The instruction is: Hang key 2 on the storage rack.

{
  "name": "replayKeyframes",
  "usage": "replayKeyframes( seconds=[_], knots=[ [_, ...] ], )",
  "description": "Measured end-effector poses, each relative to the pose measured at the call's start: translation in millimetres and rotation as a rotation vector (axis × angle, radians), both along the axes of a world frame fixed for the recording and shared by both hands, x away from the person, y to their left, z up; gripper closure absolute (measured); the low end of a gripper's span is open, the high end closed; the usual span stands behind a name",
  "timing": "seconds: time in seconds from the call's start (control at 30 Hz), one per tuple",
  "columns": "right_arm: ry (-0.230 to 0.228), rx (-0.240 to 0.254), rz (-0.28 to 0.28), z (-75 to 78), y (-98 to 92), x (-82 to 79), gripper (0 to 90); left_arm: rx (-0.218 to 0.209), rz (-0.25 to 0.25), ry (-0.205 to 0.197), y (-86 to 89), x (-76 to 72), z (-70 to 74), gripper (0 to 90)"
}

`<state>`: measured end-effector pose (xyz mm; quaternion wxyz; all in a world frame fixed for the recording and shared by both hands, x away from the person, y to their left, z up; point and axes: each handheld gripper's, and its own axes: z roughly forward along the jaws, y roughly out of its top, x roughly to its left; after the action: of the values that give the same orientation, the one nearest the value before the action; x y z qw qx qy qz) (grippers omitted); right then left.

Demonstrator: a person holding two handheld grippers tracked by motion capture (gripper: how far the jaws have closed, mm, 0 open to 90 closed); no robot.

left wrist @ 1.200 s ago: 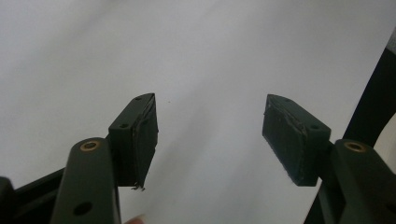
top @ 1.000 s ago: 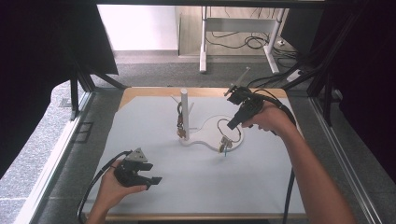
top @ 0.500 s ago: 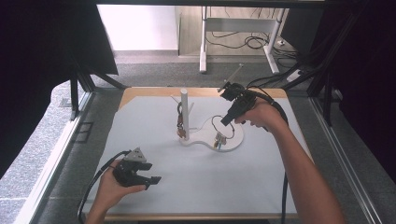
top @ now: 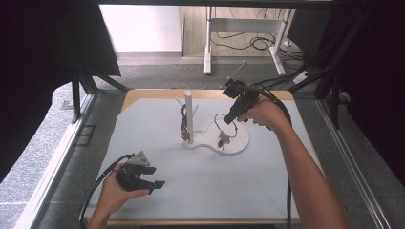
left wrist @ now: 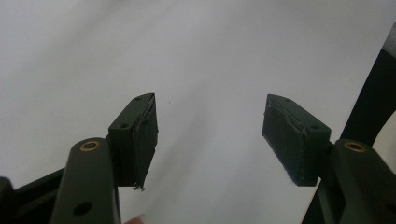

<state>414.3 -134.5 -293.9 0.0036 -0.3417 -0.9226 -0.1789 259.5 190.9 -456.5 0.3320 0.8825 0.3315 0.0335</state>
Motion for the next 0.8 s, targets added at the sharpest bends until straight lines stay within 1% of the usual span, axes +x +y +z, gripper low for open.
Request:
replayKeyframes(
  seconds=[0.1,0.13,0.2,0.3,0.4,0.43,0.5,0.57,0.6,0.77,0.8],
  knots=[
    [-0.004,0.001,-0.005,1.0,2.0,1.0,87.1,-0.002,0.003,0.001,-0.5,-0.3,-0.2,36.3],
    [-0.007,0.001,0.002,1.0,2.2,1.9,87.1,-0.002,0.002,0.002,-0.5,-0.3,-0.2,36.3],
    [-0.011,0.002,-0.006,1.8,4.0,2.5,87.1,-0.003,0.002,0.002,-0.5,-0.4,-0.1,36.3],
    [-0.005,0.009,-0.007,2.3,5.9,4.5,87.2,-0.005,0.001,0.002,-0.2,-0.7,0.0,36.3],
    [-0.006,0.006,-0.006,1.8,8.2,6.8,87.1,-0.007,0.002,0.002,0.1,-1.0,0.5,36.3],
    [-0.003,0.003,-0.008,1.6,9.6,7.3,87.1,-0.001,-0.003,0.001,0.7,-0.8,1.2,36.3],
    [-0.005,-0.003,0.002,1.2,11.8,8.6,87.1,-0.001,-0.005,-0.003,1.4,-0.5,1.5,36.4],
    [0.000,-0.002,-0.005,1.3,14.5,9.6,87.1,-0.005,-0.001,0.000,1.4,-0.8,1.6,36.3],
    [-0.004,-0.001,0.001,0.5,15.2,10.9,87.1,-0.013,0.003,0.001,0.9,-1.1,1.3,36.3],
    [0.002,-0.003,-0.008,-0.8,20.5,14.9,87.1,-0.013,0.000,0.002,1.0,-1.0,1.2,36.4],
    [0.001,-0.004,0.001,-1.0,21.0,16.2,87.1,-0.014,-0.001,0.002,1.0,-0.9,1.2,36.3]
  ],
)
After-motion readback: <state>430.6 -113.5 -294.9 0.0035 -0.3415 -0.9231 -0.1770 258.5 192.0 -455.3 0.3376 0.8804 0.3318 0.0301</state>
